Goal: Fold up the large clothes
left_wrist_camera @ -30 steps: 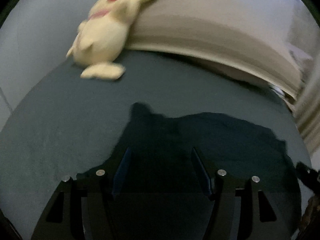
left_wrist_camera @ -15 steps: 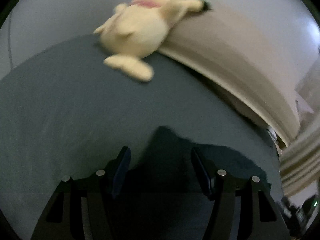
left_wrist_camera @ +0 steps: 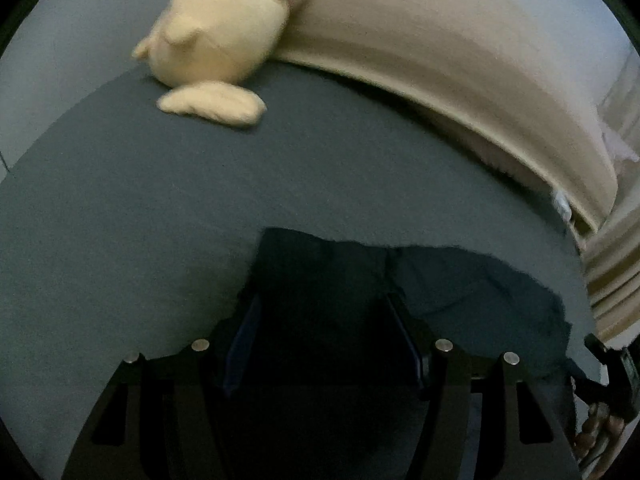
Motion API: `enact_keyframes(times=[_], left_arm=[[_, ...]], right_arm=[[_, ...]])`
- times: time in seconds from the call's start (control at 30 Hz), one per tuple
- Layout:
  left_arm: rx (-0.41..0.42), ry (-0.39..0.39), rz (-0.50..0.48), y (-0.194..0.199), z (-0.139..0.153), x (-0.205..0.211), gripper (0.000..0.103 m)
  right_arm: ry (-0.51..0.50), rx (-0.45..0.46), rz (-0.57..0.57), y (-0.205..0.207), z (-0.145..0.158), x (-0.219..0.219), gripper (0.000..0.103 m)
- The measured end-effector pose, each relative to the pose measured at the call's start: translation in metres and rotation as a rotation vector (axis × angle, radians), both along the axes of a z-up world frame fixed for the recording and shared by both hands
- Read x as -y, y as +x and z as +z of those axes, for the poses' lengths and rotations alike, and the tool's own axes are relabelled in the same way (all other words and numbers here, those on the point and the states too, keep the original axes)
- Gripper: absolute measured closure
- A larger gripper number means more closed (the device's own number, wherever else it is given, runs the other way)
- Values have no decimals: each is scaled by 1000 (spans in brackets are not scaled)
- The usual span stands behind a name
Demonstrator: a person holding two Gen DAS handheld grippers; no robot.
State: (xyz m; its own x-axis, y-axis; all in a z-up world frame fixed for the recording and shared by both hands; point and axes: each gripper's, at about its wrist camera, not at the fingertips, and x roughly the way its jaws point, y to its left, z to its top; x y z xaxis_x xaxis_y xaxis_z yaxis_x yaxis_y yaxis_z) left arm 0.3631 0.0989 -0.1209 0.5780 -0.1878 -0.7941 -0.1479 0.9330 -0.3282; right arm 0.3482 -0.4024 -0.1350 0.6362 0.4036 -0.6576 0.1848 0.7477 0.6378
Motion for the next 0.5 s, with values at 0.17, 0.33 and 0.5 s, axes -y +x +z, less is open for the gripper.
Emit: enact_keyframes(times=[0.17, 0.33, 0.5], left_arm=[[83, 2, 16, -58, 21, -46, 33], [71, -116, 54, -108, 12, -89, 25], [17, -271, 25, -136, -6, -98, 22]], right_arm=[[-128, 73, -10, -56, 31, 19, 18], [-159, 3, -82, -126, 20, 68, 16], [-27, -83, -121, -166, -13, 86, 16]])
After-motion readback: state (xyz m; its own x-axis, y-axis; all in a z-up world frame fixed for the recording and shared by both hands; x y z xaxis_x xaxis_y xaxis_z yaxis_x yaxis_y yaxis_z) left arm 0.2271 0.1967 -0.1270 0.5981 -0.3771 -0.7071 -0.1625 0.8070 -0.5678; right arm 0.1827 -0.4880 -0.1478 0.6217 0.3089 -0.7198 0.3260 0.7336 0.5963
